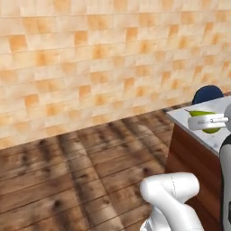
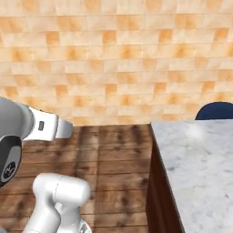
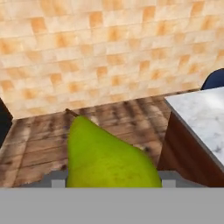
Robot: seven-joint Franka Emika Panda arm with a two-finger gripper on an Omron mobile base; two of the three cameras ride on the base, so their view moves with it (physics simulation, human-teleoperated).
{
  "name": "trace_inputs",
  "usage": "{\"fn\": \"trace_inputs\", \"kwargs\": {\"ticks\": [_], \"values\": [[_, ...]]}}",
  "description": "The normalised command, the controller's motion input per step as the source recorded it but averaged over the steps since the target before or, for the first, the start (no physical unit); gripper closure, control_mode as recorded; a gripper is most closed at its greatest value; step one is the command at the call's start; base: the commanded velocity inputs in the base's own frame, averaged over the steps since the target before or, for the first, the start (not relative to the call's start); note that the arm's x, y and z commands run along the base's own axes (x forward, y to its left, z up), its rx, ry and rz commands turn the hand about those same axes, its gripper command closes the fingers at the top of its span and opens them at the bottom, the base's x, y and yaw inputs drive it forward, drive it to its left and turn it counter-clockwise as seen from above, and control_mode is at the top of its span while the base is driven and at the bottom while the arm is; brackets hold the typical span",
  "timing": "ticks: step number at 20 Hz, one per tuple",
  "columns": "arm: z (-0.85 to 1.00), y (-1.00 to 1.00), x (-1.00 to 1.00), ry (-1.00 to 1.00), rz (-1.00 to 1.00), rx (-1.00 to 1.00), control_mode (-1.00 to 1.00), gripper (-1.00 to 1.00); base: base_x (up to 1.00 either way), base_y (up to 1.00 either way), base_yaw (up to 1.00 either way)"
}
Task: Retrieve the peach and pear from the fridge and place them into the bowl on the dining table.
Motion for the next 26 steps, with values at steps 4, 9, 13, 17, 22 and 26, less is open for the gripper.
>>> {"fn": "trace_inputs", "kwargs": {"ticks": [4, 9, 13, 17, 22, 26], "values": [[0.00, 0.00, 0.00, 0.00, 0.00, 0.00, 1.00, 1.00, 1.00, 0.56, -0.47], [0.00, 0.00, 0.00, 0.00, 0.00, 0.00, 1.00, 1.00, 1.00, 0.63, -0.50], [0.00, 0.00, 0.00, 0.00, 0.00, 0.00, 1.00, 1.00, 0.85, 0.42, -0.63], [0.00, 0.00, 0.00, 0.00, 0.00, 0.00, 1.00, 1.00, 0.76, 0.33, -0.73], [0.00, 0.00, 0.00, 0.00, 0.00, 0.00, 1.00, 1.00, 0.88, 0.60, -0.72], [0.00, 0.00, 0.00, 0.00, 0.00, 0.00, 1.00, 1.00, 0.89, 0.77, -0.70]]}}
